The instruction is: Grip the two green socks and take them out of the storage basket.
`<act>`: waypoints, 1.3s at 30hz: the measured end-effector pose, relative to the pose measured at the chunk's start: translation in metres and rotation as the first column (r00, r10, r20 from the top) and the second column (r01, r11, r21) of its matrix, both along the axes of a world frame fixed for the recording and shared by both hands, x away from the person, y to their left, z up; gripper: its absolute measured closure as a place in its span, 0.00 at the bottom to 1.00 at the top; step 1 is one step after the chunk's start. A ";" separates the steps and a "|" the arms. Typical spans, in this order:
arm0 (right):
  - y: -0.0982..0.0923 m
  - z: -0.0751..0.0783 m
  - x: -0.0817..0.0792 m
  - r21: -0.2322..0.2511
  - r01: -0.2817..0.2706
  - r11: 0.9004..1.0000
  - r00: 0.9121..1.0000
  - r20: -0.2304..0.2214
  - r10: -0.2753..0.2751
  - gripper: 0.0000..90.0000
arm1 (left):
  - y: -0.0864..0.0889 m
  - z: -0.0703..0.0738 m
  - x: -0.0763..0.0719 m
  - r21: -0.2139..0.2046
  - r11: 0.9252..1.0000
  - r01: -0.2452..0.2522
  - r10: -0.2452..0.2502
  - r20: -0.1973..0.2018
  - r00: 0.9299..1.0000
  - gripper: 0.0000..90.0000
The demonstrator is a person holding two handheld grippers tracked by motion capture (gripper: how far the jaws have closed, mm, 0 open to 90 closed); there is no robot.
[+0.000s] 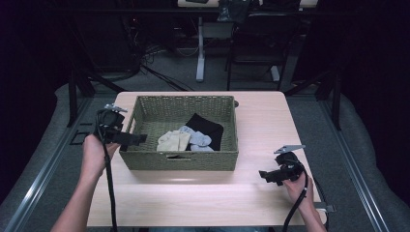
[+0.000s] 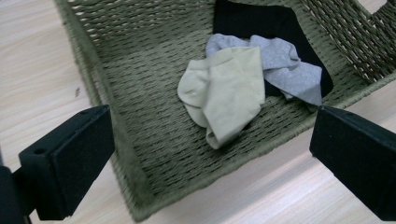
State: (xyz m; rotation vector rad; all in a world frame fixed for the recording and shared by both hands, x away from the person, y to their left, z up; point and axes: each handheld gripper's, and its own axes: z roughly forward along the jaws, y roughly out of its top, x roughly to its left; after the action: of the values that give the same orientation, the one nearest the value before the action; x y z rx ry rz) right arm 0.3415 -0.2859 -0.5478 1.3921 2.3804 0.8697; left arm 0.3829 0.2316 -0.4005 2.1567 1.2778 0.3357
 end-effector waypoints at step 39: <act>-0.001 -0.001 0.001 0.008 0.000 1.000 1.000 0.002 0.000 0.05 | -0.085 -0.064 0.101 0.064 0.993 0.095 -0.090 -0.079 0.993 0.03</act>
State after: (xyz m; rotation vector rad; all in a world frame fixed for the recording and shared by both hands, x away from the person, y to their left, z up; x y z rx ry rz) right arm 0.3420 -0.2865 -0.5484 1.3941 2.3781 0.8808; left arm 0.4838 0.1465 -0.4644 2.2975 1.2184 0.2651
